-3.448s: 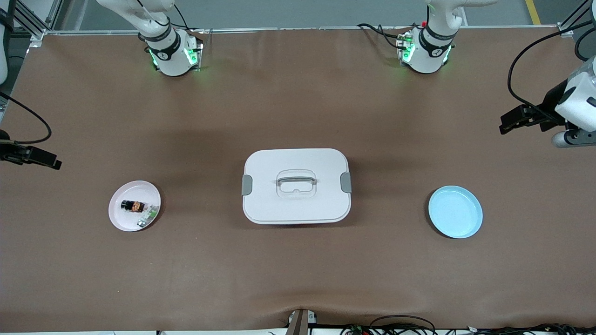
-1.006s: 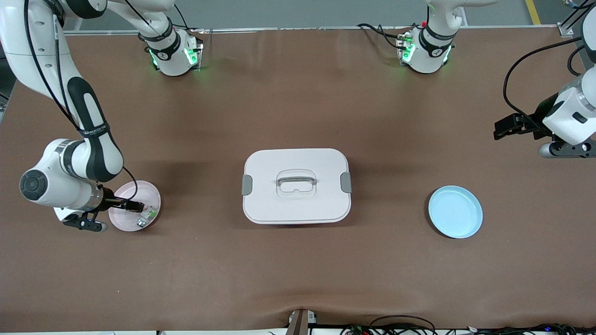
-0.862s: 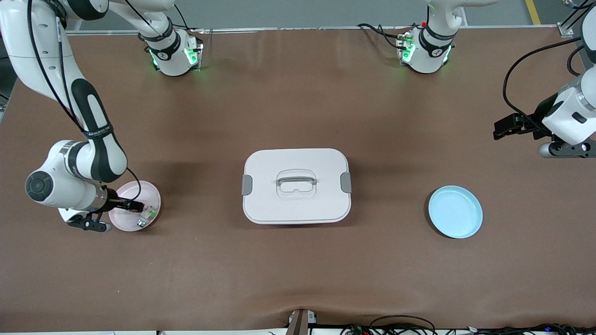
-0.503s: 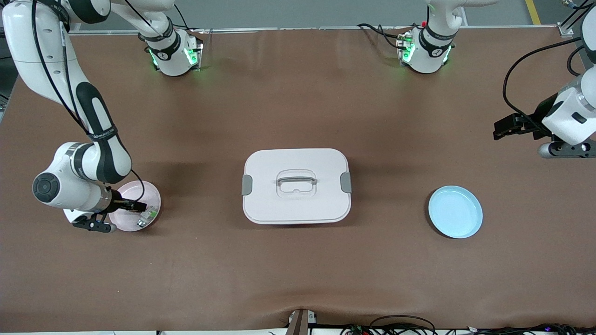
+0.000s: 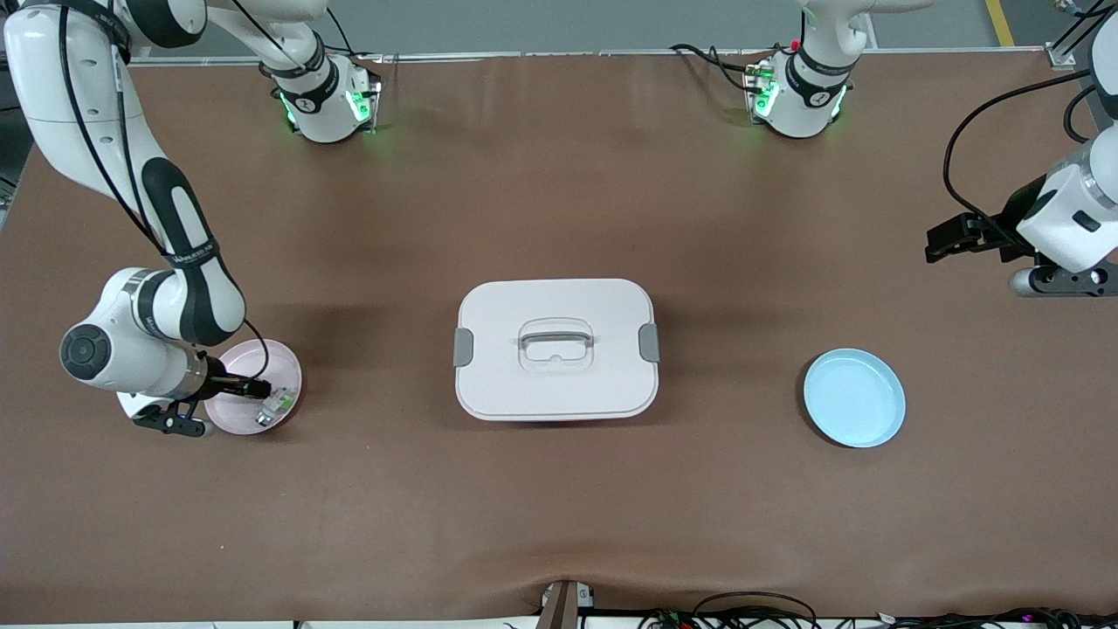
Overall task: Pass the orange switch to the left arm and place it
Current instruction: 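Close the right gripper on the black-orange switch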
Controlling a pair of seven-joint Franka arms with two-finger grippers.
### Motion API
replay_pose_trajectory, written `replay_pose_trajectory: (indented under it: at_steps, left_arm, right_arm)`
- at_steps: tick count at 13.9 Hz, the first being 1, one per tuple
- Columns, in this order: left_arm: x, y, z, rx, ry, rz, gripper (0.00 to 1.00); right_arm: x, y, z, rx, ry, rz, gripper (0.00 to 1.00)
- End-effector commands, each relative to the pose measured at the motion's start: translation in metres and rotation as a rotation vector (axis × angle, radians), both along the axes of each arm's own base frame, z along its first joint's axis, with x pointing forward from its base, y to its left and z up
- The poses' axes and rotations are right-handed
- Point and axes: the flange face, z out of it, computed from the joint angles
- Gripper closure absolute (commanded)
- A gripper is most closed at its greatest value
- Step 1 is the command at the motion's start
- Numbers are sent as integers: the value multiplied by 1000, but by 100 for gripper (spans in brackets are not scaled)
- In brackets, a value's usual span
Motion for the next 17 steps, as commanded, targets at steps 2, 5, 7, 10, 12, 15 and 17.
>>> replay_pose_trajectory:
  at_steps: [2, 5, 7, 10, 12, 15, 17]
  left_arm:
    - [3, -1, 5, 16, -9, -8, 0]
    - [3, 0, 4, 16, -7, -6, 0]
    - [4, 0, 1, 16, -2, -5, 0]
    - [5, 0, -1, 14, 1, -5, 0]
    - [5, 0, -2, 14, 2, -6, 0]
    - [6, 0, -3, 13, 5, -5, 0]
    - [6, 0, -3, 13, 5, -5, 0]
  right_arm:
    - [-1, -6, -4, 6, -12, -14, 0]
    - [-1, -6, -7, 6, -12, -14, 0]
    - [-1, -6, -8, 6, -10, -14, 0]
    - [-2, -6, -8, 6, -9, -14, 0]
    - [-2, -7, -9, 7, -6, -14, 7]
    - [-5, -4, -11, 8, 10, -26, 100]
    - [-10, -11, -14, 11, 20, -25, 100]
